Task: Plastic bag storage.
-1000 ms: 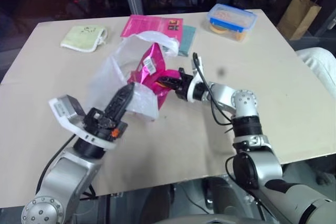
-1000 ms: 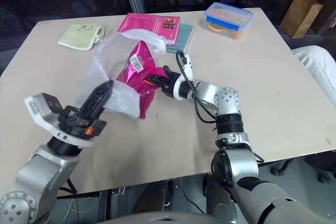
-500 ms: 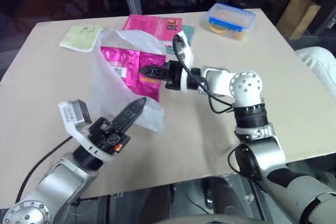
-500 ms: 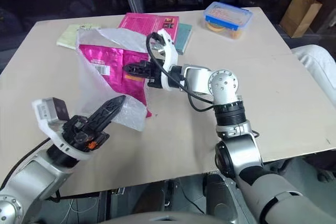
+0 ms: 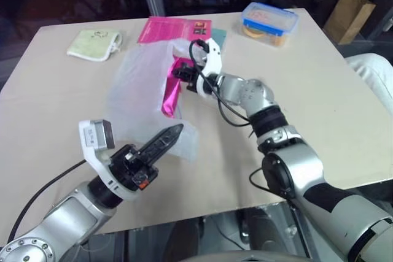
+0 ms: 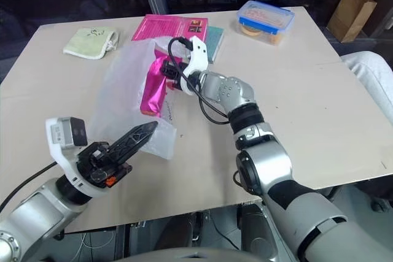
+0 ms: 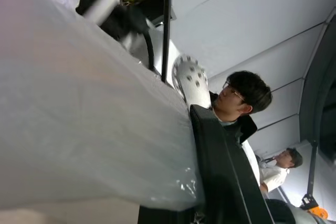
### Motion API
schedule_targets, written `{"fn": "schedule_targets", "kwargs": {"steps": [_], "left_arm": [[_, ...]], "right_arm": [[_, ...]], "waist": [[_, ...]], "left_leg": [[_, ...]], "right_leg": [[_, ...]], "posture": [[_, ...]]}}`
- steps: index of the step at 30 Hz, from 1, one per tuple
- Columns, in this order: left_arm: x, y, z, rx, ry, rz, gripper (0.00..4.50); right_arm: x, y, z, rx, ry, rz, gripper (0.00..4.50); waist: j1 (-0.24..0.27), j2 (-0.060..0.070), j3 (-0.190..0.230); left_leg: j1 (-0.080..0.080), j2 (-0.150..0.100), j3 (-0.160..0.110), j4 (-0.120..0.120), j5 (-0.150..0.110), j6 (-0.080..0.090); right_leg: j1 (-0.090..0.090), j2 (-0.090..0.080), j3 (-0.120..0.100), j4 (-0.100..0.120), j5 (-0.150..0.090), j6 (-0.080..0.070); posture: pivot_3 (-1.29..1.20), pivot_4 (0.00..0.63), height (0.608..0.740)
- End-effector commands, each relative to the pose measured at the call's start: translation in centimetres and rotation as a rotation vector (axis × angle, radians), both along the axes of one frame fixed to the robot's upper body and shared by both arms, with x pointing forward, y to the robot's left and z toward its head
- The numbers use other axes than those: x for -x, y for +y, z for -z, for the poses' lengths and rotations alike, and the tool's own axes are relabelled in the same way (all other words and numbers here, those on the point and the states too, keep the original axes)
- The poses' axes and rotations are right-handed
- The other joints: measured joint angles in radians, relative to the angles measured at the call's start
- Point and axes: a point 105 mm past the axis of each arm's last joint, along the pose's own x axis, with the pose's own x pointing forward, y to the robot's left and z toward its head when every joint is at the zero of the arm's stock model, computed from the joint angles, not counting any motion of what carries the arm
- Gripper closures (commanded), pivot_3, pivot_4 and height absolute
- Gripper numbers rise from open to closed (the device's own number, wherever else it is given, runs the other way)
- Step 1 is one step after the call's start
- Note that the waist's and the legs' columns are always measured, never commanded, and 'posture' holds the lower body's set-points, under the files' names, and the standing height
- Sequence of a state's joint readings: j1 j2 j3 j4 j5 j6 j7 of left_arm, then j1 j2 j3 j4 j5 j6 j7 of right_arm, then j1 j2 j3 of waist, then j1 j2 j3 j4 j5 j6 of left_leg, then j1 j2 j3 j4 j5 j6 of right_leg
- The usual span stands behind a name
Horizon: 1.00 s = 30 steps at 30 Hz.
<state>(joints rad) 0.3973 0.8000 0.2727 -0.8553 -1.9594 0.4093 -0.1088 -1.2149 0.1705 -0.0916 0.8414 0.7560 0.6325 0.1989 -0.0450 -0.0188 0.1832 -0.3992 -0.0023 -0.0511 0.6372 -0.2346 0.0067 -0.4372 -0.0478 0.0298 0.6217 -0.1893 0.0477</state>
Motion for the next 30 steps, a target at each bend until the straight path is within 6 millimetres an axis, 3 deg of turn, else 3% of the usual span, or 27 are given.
{"fn": "schedule_targets", "kwargs": {"steps": [1, 3, 4, 7, 8, 9, 12, 16, 18, 20, 21, 24, 26, 28, 30], "left_arm": [[0.4, -0.4, -1.0, 0.023, -0.033, 0.005, 4.43], [0.1, -0.3, -1.1, 0.028, -0.035, -0.013, 4.43], [0.1, -0.3, -1.1, 0.028, -0.035, -0.016, 4.43], [0.1, -0.4, -1.2, 0.03, -0.033, -0.02, 4.5], [0.1, -0.4, -1.2, 0.031, -0.032, -0.022, 4.5], [0.1, -0.4, -1.3, 0.037, -0.033, -0.029, 4.5], [-0.3, 0.0, -1.5, 0.064, -0.04, -0.067, 4.5], [-1.2, 1.0, -1.7, 0.089, -0.046, -0.117, 4.5], [-1.6, 1.3, -1.7, 0.099, -0.047, -0.129, 4.5], [-1.8, 1.3, -1.7, 0.108, -0.048, -0.13, 4.5], [-1.9, 1.2, -1.7, 0.117, -0.05, -0.124, 4.5], [-2.2, 0.9, -1.6, 0.122, -0.052, -0.096, 4.5], [-2.4, 0.9, -1.7, 0.119, -0.058, -0.088, 4.5], [-2.6, 1.1, -2.0, 0.12, -0.071, -0.095, 4.5], [-2.8, 1.5, -2.1, 0.127, -0.079, -0.114, 4.5]], "right_arm": [[7.6, 8.9, -0.7, -0.033, -0.11, -0.381, 4.5], [11.3, 10.3, -1.0, -0.048, -0.177, -0.594, 4.5], [11.9, 10.5, -1.0, -0.051, -0.193, -0.624, 4.5], [11.9, 10.4, -0.4, -0.015, -0.246, -0.629, 3.68], [12.0, 10.3, -0.3, -0.017, -0.255, -0.638, 3.22], [11.7, 10.1, -0.4, -0.004, -0.288, -0.627, 2.57], [10.5, 8.0, -0.7, 0.049, -0.443, -0.572, 1.42], [8.5, 4.0, -1.0, 0.133, -0.6, -0.447, 1.42], [7.7, 2.2, -1.2, 0.124, -0.582, -0.392, 0.94], [7.6, 1.5, -0.9, 0.138, -0.584, -0.38, 0.18], [7.6, 1.6, -0.6, 0.154, -0.586, -0.379, 0.02], [9.2, 3.1, 0.9, 0.198, -0.606, -0.478, 0.02], [9.2, 4.1, 0.8, 0.199, -0.626, -0.449, 0.02], [9.4, 3.5, 0.2, 0.169, -0.647, -0.442, 0.02], [9.3, 1.1, 0.0, 0.18, -0.689, -0.43, 0.02]], "waist": [[0.0, 0.0, 0.0], [-0.003, 0.0, 0.0], [-0.003, 0.0, 0.0], [0.002, 0.0, 0.0], [0.004, 0.0, 0.0], [0.004, 0.0, 0.0], [0.003, 0.0, 0.0], [0.008, -0.001, 0.0], [0.008, -0.001, 0.0], [0.008, -0.001, 0.0], [0.006, -0.001, -0.001], [0.002, -0.001, -0.001], [0.0, -0.001, -0.001], [0.005, -0.001, -0.001], [0.014, -0.002, -0.001]], "left_leg": [[0.0, 0.0, 0.0, 0.0, 0.0, 0.0], [-0.002, 0.0, 0.001, 0.0, 0.0, 0.0], [-0.003, 0.0, 0.002, 0.0, 0.0, 0.0], [-0.002, 0.0, 0.001, -0.001, 0.0, 0.0], [-0.002, 0.0, 0.001, -0.001, 0.0, 0.0], [-0.002, 0.0, 0.001, -0.001, 0.0, 0.0], [-0.002, 0.0, 0.001, -0.001, 0.0, 0.0], [-0.002, 0.0, 0.0, -0.001, 0.0, -0.001], [-0.002, -0.001, 0.0, 0.0, 0.0, -0.001], [-0.002, -0.001, 0.0, 0.001, 0.0, -0.001], [-0.002, -0.001, 0.0, 0.001, 0.0, -0.001], [0.0, 0.0, 0.001, 0.001, 0.0, -0.001], [0.0, 0.002, 0.001, 0.001, 0.0, -0.001], [0.0, 0.003, 0.0, 0.001, 0.0, -0.001], [0.0, 0.003, 0.0, 0.001, 0.0, -0.001]], "right_leg": [[0.0, 0.0, 0.0, 0.0, 0.0, 0.0], [-0.002, 0.0, 0.001, 0.0, 0.0, 0.0], [-0.003, 0.0, 0.002, 0.001, 0.0, 0.0], [-0.003, 0.0, 0.001, 0.002, 0.001, 0.001], [-0.003, 0.0, 0.001, 0.002, 0.001, 0.001], [-0.003, 0.0, 0.001, 0.001, 0.0, 0.001], [-0.003, 0.0, 0.001, 0.001, -0.001, -0.002], [-0.003, 0.0, 0.0, 0.002, 0.001, 0.001], [-0.003, -0.001, 0.0, 0.002, 0.001, 0.002], [-0.003, -0.001, 0.0, 0.003, 0.001, 0.002], [-0.003, -0.001, 0.001, 0.003, 0.001, 0.002], [-0.002, 0.0, 0.001, 0.005, 0.001, 0.002], [-0.002, 0.002, 0.0, 0.005, 0.001, 0.002], [-0.003, 0.004, 0.0, 0.005, 0.001, 0.001], [-0.002, 0.003, 0.0, 0.005, 0.001, 0.001]], "posture": [[0.0, 0.15, 0.74], [0.0, 0.15, 0.74], [0.0, 0.15, 0.74], [0.0, 0.15, 0.74], [0.0, 0.15, 0.74], [0.0, 0.15, 0.74], [0.0, 0.15, 0.74], [0.0, 0.15, 0.74], [0.0, 0.15, 0.74], [0.0, 0.15, 0.74], [0.0, 0.15, 0.74], [0.0, 0.15, 0.74], [0.0, 0.15, 0.74], [0.0, 0.15, 0.74], [0.0, 0.15, 0.74]]}}
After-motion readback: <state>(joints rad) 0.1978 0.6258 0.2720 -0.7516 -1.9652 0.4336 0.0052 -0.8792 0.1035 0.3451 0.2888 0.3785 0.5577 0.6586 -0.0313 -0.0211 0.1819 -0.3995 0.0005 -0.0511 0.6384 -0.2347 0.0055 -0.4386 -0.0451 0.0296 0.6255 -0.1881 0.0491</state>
